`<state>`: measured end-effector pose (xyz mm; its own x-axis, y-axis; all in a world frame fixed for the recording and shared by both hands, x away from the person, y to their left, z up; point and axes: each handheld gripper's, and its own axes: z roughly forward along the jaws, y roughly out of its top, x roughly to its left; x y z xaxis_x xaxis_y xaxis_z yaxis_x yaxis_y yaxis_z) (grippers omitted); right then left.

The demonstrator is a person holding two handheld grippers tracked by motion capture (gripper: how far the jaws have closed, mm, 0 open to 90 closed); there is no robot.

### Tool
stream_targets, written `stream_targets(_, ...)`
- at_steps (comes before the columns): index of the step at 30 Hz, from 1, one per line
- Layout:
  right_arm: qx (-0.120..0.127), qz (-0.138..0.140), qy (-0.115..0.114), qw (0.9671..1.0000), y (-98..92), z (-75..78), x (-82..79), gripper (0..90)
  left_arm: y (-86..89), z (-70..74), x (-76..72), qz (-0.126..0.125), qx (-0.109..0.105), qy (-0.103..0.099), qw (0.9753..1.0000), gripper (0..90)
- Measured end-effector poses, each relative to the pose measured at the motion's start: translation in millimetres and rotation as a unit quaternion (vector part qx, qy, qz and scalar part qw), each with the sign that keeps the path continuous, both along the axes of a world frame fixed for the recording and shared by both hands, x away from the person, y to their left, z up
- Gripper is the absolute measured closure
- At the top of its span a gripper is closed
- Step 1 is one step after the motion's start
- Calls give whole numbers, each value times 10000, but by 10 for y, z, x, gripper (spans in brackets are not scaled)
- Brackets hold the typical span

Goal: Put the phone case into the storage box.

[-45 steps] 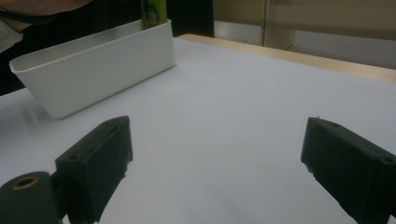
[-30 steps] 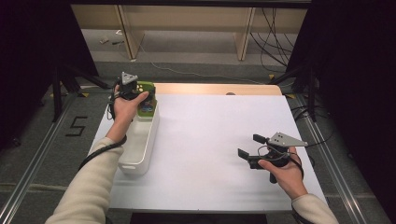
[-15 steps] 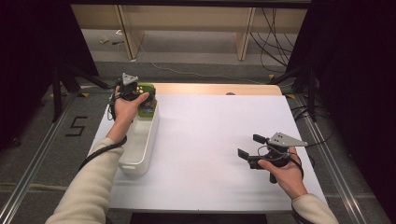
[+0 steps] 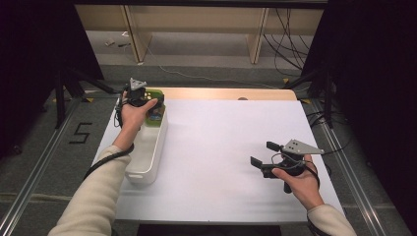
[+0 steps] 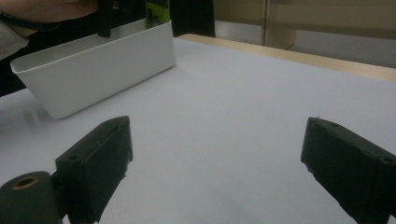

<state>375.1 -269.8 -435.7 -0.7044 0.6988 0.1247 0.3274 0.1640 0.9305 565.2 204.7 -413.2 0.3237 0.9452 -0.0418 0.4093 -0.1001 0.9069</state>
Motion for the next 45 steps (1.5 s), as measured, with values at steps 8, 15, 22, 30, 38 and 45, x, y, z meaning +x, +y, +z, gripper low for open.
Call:
stream_targets(8,-1,2,1,10000,0,1,-1,99,2,-13,8,-18,4,58,10000,159)
stream_targets(15,-9,3,1,10000,2,1,-1,100,-1,-14,11,-64,19,104,9999,157)
stream_targets(22,-4,7,5,10000,3,-1,1,102,12,-16,20,-44,-40,124,9999,154)
stream_targets(30,-4,14,9,10000,2,-3,3,102,17,-10,28,-15,-61,159,9999,128)
stream_targets(38,-9,23,15,10000,6,-1,1,103,0,11,24,-43,32,107,9999,12)
stream_targets(45,-8,52,23,10000,16,-5,1,102,-2,32,18,-99,27,-28,9999,0)
